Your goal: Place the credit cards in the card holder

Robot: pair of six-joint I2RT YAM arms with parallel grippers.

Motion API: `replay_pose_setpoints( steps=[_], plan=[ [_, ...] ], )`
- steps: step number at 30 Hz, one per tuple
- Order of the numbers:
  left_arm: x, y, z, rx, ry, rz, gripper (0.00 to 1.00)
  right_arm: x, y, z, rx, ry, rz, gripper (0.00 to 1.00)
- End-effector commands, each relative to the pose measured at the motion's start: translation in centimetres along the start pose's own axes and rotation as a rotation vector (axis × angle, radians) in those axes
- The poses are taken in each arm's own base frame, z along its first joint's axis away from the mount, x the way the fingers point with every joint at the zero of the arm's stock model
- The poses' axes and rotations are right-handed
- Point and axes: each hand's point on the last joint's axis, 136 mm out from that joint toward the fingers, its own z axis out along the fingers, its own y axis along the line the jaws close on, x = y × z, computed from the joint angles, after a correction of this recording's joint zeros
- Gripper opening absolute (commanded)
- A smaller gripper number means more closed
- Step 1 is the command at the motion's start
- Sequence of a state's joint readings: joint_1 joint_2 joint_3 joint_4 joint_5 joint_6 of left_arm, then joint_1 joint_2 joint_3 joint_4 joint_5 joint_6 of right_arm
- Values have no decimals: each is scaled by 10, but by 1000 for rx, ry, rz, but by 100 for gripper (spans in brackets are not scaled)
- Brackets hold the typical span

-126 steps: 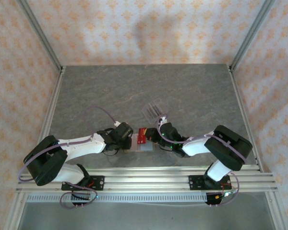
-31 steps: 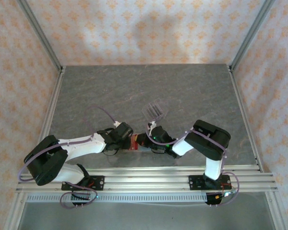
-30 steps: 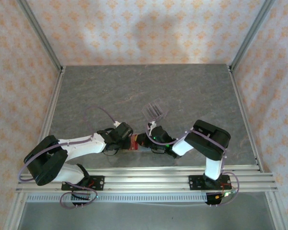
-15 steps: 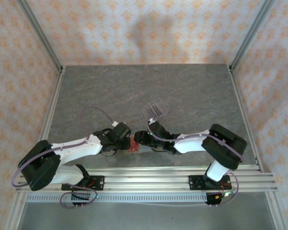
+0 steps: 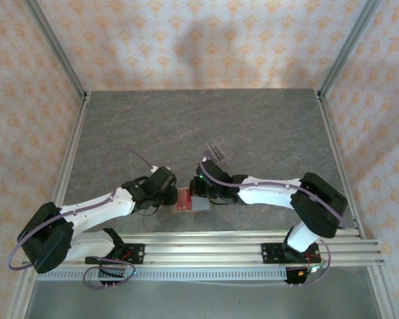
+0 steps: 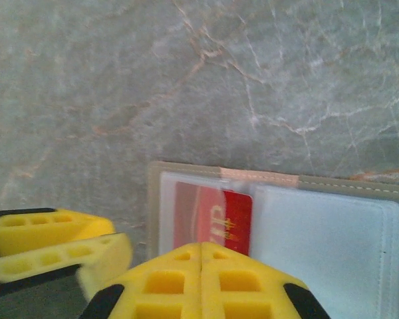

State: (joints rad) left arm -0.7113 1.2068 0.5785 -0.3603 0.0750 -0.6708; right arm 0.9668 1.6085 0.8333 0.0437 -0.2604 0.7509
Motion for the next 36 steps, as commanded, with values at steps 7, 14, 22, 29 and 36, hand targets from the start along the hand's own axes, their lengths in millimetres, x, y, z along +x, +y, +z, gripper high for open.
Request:
replay_pose_setpoints(
  steps=[7, 14, 22, 29, 36],
  plan=[
    [9, 4, 17, -14, 58, 35, 25, 15, -28, 22, 148, 62, -1, 0],
    [19, 9, 34, -40, 98, 42, 19, 19, -35, 26, 199, 86, -10, 0],
    [31, 19, 40, -53, 114, 35, 18, 27, -29, 36, 192, 116, -14, 0],
    [35, 21, 41, -47, 115, 18, 17, 29, -2, 45, 36, 113, 48, 0],
    [35, 21, 40, -43, 107, 8, 17, 28, 6, 44, -26, 86, 76, 2]
  ],
)
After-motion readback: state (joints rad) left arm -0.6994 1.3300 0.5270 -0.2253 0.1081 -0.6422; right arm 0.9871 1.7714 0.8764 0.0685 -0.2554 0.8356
